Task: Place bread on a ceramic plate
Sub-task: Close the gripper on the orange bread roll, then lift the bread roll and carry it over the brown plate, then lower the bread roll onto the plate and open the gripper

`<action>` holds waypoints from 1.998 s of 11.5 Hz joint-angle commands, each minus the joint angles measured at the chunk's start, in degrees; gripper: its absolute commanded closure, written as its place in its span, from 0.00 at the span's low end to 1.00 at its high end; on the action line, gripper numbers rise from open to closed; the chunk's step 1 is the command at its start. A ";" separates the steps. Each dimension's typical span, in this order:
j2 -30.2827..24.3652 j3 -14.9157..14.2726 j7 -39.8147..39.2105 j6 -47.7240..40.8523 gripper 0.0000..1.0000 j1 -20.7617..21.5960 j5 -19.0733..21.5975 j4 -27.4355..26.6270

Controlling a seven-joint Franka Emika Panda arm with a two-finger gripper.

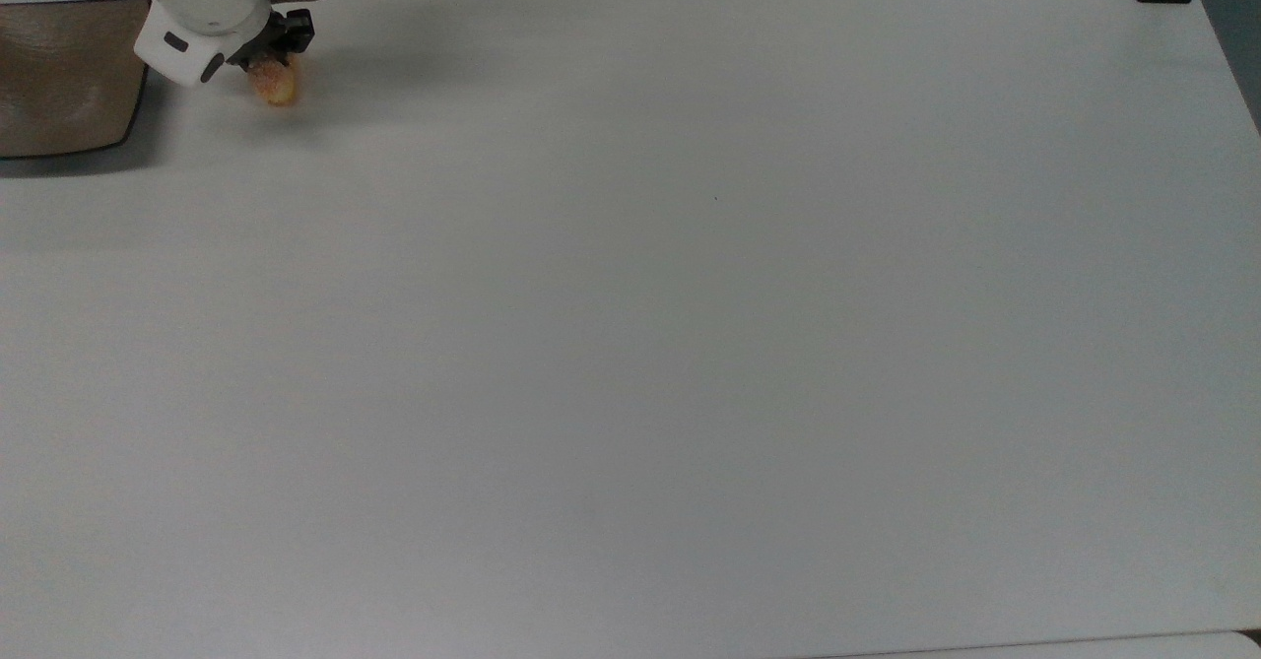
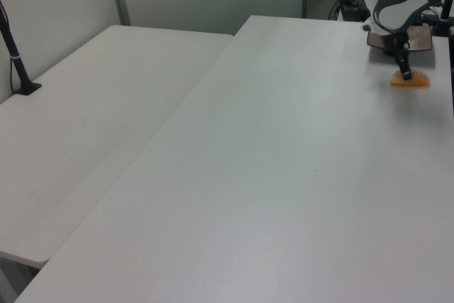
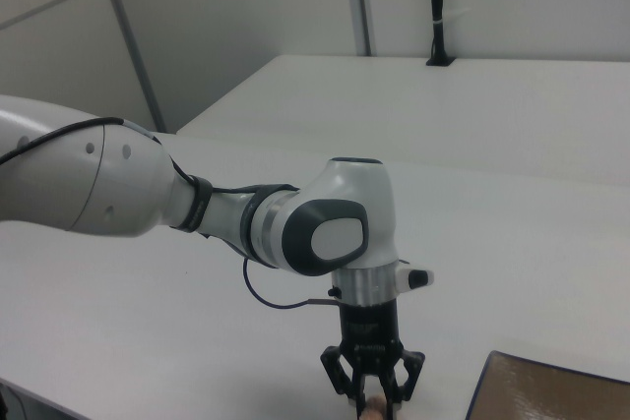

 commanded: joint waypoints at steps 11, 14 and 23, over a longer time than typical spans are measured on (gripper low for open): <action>-3.28 -8.62 0.15 12.51 0.58 0.07 5.94 7.21; -1.78 -10.14 -1.08 14.55 0.56 -1.15 6.91 7.13; -1.16 -10.14 -0.38 14.64 0.00 -1.60 8.06 7.21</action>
